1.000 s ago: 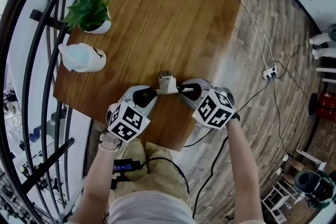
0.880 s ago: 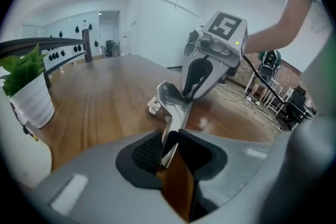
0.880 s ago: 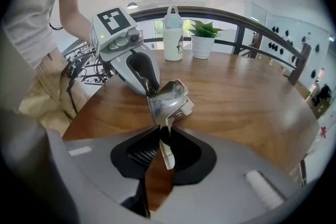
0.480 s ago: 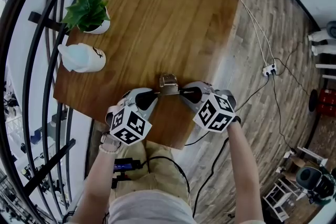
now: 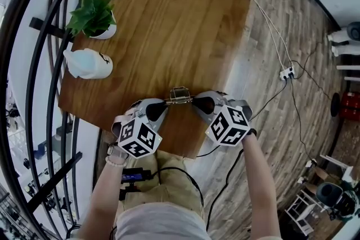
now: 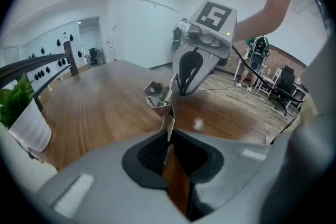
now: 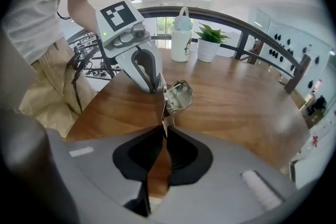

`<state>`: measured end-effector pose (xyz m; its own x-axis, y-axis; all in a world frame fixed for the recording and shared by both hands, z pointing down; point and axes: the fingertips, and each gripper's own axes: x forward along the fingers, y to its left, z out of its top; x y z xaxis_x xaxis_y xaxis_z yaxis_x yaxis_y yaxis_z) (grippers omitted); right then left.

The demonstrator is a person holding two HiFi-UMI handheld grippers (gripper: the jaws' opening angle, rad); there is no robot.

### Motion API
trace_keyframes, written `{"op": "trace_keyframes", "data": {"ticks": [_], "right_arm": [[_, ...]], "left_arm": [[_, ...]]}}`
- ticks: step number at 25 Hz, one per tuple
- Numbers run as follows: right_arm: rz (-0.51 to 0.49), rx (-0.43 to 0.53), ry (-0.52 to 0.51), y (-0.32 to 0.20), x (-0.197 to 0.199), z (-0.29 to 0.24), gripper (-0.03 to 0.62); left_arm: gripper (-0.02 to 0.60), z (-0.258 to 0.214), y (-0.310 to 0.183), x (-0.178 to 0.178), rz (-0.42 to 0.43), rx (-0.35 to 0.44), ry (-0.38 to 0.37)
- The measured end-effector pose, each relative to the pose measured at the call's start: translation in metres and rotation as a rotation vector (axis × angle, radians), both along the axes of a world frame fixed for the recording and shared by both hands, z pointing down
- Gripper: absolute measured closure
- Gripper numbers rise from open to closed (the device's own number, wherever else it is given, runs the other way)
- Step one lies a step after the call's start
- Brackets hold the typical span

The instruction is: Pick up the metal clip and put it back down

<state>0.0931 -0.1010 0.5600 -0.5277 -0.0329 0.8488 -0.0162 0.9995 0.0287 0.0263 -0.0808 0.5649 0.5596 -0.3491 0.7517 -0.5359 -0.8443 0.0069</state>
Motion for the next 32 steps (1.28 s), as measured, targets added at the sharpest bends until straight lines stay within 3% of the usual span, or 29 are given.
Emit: {"op": "trace_keyframes", "data": {"ticks": [5, 14, 32], "right_arm": [[0.032, 0.020, -0.021, 0.003, -0.002, -0.016, 0.539], [0.032, 0.163, -0.027, 0.011, -0.005, -0.069, 0.549], [0.062, 0.363, -0.017, 0.022, -0.004, -0.174, 0.552]], "left_arm": [[0.534, -0.016, 0.001, -0.002, 0.031, 0.040, -0.021], [0.537, -0.069, 0.001, -0.005, 0.113, 0.171, -0.093], [0.543, -0.173, 0.007, -0.004, 0.218, 0.362, -0.118]]}}
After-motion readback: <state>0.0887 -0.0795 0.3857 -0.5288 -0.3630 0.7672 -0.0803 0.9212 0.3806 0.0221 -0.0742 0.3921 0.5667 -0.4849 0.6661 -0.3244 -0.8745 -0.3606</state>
